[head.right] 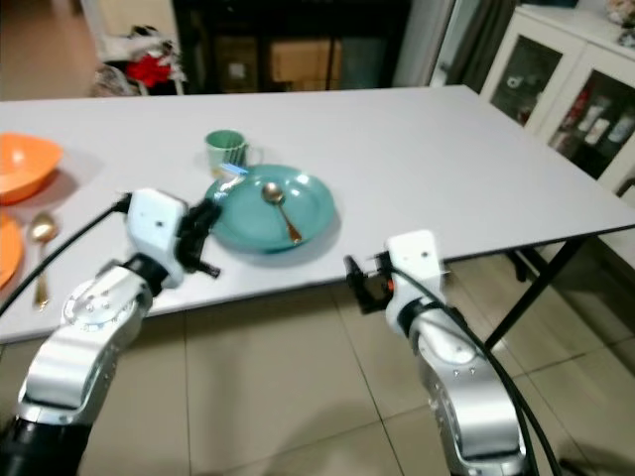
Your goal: Setting the table
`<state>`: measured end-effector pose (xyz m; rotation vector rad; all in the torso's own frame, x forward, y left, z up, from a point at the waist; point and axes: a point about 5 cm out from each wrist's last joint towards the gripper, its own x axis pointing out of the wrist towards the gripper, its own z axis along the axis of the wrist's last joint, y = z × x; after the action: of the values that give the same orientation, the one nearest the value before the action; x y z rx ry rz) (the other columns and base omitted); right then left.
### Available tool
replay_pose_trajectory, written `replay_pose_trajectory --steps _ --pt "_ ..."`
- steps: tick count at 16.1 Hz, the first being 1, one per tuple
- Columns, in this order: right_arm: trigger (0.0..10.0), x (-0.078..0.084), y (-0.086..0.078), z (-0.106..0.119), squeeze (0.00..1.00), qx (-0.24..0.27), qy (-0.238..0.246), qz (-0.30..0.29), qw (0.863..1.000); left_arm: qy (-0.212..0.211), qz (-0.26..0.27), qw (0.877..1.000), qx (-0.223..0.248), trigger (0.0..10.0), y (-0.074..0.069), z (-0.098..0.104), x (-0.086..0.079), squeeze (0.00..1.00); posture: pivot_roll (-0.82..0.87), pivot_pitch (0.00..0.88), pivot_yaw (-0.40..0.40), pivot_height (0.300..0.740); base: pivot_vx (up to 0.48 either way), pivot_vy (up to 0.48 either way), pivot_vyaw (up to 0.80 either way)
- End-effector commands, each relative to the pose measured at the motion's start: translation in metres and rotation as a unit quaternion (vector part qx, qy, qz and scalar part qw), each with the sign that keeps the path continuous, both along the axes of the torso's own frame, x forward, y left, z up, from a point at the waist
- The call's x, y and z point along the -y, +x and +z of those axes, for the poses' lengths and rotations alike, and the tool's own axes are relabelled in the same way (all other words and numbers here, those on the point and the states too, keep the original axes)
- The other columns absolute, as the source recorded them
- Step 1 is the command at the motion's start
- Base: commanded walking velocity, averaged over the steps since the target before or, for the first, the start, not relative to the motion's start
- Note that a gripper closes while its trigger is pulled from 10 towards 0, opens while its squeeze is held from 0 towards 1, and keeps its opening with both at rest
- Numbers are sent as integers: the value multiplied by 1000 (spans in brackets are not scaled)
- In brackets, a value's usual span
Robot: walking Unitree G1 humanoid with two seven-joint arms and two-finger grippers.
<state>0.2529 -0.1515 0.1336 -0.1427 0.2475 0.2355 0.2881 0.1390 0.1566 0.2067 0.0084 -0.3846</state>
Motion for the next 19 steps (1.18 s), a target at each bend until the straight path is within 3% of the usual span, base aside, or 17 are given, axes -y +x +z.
replay_pose_trajectory --steps 1,8,11,13,16,19 --pt "10000 8 -1 1 0 -3 -5 -6 1000 -3 -25 1000 14 10000 3 8 15 0 72 0 -35 740 401 0 0" --pt "10000 12 -4 3 0 -8 -17 36 999 -11 -48 999 -11 10000 10 5 23 0 69 0 -28 740 401 0 0" --pt "10000 10 -7 8 0 -4 -13 102 995 -28 -33 996 -74 10000 17 -2 24 0 63 0 -22 740 92 0 0" --pt "10000 11 -9 11 0 -3 -19 133 991 -10 -20 993 -115 10000 22 -7 22 0 60 0 -17 740 0 0 0" --pt "10000 27 -7 13 0 -5 -38 141 989 -50 12 980 -194 10000 34 -7 26 0 59 0 -13 740 0 0 0" --pt "10000 22 -11 18 0 0 -33 202 979 -52 38 965 -252 10000 41 -13 27 0 55 0 -8 740 0 0 0"
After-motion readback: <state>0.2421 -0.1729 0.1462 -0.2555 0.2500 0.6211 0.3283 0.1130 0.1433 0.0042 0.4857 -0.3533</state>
